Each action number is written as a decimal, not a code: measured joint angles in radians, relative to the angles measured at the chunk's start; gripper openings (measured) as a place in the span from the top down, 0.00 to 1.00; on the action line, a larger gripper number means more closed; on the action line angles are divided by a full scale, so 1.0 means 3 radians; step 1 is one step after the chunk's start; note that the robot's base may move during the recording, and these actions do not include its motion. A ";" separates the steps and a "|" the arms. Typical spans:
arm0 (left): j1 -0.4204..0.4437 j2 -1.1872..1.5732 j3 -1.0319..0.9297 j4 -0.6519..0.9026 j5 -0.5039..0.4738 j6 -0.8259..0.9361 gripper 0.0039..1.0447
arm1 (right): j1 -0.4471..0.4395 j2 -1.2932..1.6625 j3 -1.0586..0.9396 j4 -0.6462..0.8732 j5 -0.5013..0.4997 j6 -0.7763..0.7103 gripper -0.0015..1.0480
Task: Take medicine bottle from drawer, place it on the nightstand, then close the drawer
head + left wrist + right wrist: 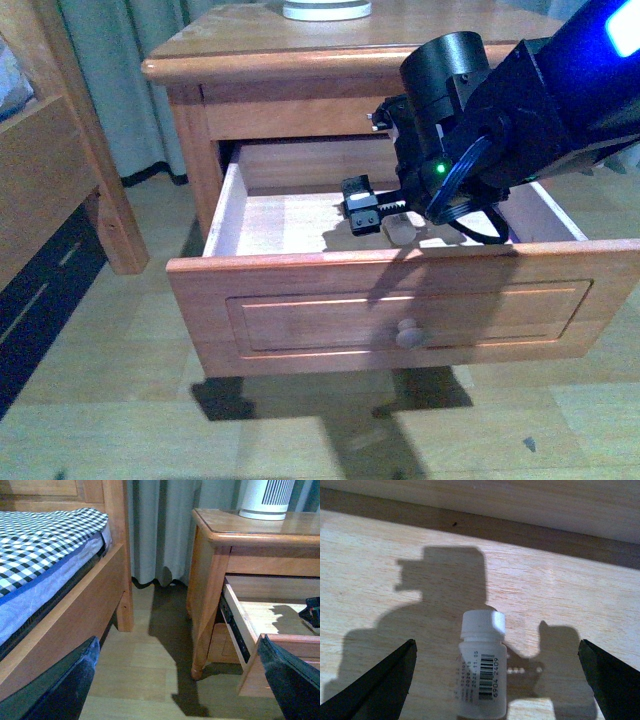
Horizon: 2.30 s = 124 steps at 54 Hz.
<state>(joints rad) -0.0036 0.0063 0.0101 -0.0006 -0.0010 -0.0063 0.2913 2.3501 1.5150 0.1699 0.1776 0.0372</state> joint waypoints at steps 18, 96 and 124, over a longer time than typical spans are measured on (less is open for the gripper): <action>0.0000 0.0000 0.0000 0.0000 0.0000 -0.0001 0.06 | 0.0034 0.0247 0.0247 -0.0113 -0.0031 0.0102 0.22; 0.0000 0.0000 0.0000 0.0000 0.0000 0.0000 0.06 | -0.0184 -0.0692 0.1275 -0.0505 -0.0472 0.0234 0.71; 0.0000 0.0000 0.0000 0.0000 0.0000 0.0000 0.06 | -0.0186 -0.0580 0.1389 0.0050 -0.0366 0.0214 0.14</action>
<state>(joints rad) -0.0036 0.0063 0.0101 -0.0006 -0.0010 -0.0063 0.2356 2.1761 1.9316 0.1848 0.0677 0.1013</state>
